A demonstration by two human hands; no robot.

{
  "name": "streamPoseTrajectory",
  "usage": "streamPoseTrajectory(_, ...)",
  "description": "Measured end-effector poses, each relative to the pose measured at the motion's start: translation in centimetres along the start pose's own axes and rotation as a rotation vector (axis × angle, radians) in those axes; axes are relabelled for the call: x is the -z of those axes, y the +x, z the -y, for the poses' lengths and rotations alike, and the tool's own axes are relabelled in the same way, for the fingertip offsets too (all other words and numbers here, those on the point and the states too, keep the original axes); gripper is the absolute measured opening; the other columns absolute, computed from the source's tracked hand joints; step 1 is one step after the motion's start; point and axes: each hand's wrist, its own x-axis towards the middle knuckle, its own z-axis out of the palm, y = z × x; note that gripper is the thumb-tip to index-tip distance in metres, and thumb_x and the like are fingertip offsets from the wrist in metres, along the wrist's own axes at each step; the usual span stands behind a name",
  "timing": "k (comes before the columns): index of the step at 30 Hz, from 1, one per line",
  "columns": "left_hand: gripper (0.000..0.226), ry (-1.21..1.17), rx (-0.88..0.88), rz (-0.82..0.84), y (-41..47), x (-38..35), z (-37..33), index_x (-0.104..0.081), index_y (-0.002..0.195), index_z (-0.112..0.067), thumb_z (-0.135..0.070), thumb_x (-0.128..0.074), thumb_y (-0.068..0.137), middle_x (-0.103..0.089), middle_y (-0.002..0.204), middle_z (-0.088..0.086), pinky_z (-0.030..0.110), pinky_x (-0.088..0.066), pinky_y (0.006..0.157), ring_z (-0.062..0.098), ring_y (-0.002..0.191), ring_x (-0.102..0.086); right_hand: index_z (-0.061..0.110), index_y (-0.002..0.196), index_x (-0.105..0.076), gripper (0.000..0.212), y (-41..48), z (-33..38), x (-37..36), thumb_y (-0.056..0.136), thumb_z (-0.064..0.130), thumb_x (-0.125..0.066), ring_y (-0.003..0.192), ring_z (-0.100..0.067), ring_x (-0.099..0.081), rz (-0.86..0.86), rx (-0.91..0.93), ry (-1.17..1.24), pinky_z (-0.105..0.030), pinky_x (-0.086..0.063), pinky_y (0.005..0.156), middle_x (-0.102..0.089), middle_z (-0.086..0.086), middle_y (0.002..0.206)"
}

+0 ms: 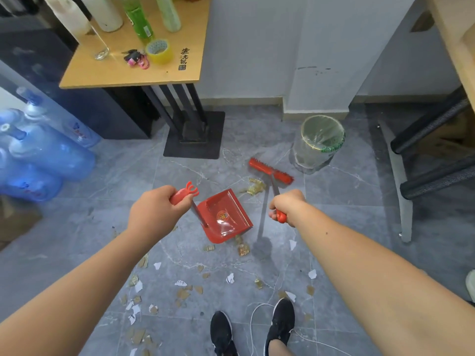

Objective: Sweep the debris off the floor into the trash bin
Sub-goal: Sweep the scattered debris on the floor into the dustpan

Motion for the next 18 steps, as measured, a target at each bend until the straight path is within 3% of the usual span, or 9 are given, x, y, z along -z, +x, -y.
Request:
streamPoseTrajectory(3,0.050,0.042,-0.046,0.011,0.3,-0.9,0.6,-0.048,0.064,-0.014,-0.055,-0.058,0.090,-0.049,0.052,-0.001,0.028,-0.031,0.046,0.019,0.049,-0.047,-0.005,0.094,-0.055,0.010,0.1,0.3,-1.7,0.087,-0.009,-0.060,0.032,-0.025,-0.057,0.049,-0.019,0.012,-0.019,-0.037,0.031,-0.065,-0.026,0.072)
streamPoseTrajectory(5,0.052,0.062,-0.089,0.019,0.5,-1.5,0.9,-0.048,0.065,-0.014,-0.059,-0.057,0.089,-0.049,0.053,-0.001,0.028,-0.030,0.046,0.021,0.050,-0.048,-0.003,0.088,-0.053,0.009,-0.2,0.6,-2.8,0.088,-0.009,-0.059,0.051,-0.030,-0.064,0.078,-0.019,0.017,-0.021,-0.042,0.033,-0.060,-0.020,0.070)
streamPoseTrajectory(8,0.050,0.104,-0.140,0.032,1.0,-1.9,0.9,-0.051,0.069,-0.014,-0.059,-0.056,0.088,-0.052,0.056,-0.002,0.029,-0.035,0.048,0.023,0.053,-0.052,-0.001,0.092,-0.055,0.007,-1.1,1.2,-3.9,0.092,-0.006,-0.052,0.064,-0.029,-0.057,0.128,-0.016,0.005,-0.021,-0.045,0.035,-0.051,-0.013,0.068)
streamPoseTrajectory(13,0.046,0.156,-0.181,0.029,1.6,-1.7,1.6,-0.045,0.066,-0.021,-0.059,-0.054,0.090,-0.050,0.056,-0.005,0.028,-0.036,0.049,0.019,0.052,-0.051,0.004,0.090,-0.051,0.010,-2.1,1.8,-4.6,0.096,-0.004,-0.050,0.066,-0.024,-0.054,0.173,-0.018,-0.038,-0.018,-0.042,0.031,-0.042,-0.007,0.064)
streamPoseTrajectory(16,0.046,0.150,-0.187,0.031,1.5,-1.5,2.6,-0.045,0.067,-0.020,-0.058,-0.054,0.091,-0.050,0.055,-0.005,0.028,-0.039,0.050,0.017,0.051,-0.050,0.004,0.092,-0.052,0.009,-2.8,1.2,-5.3,0.096,-0.004,-0.048,0.046,-0.018,-0.045,0.173,-0.022,-0.093,-0.017,-0.042,0.034,-0.041,-0.006,0.060)
streamPoseTrajectory(18,0.046,0.139,-0.190,0.027,1.2,-1.4,3.4,-0.046,0.067,-0.020,-0.058,-0.054,0.091,-0.050,0.055,-0.005,0.028,-0.039,0.050,0.018,0.051,-0.051,0.004,0.090,-0.050,0.010,-3.2,0.2,-5.9,0.095,-0.005,-0.047,0.044,-0.017,-0.040,0.174,-0.033,-0.112,-0.017,-0.040,0.035,-0.040,-0.006,0.060)
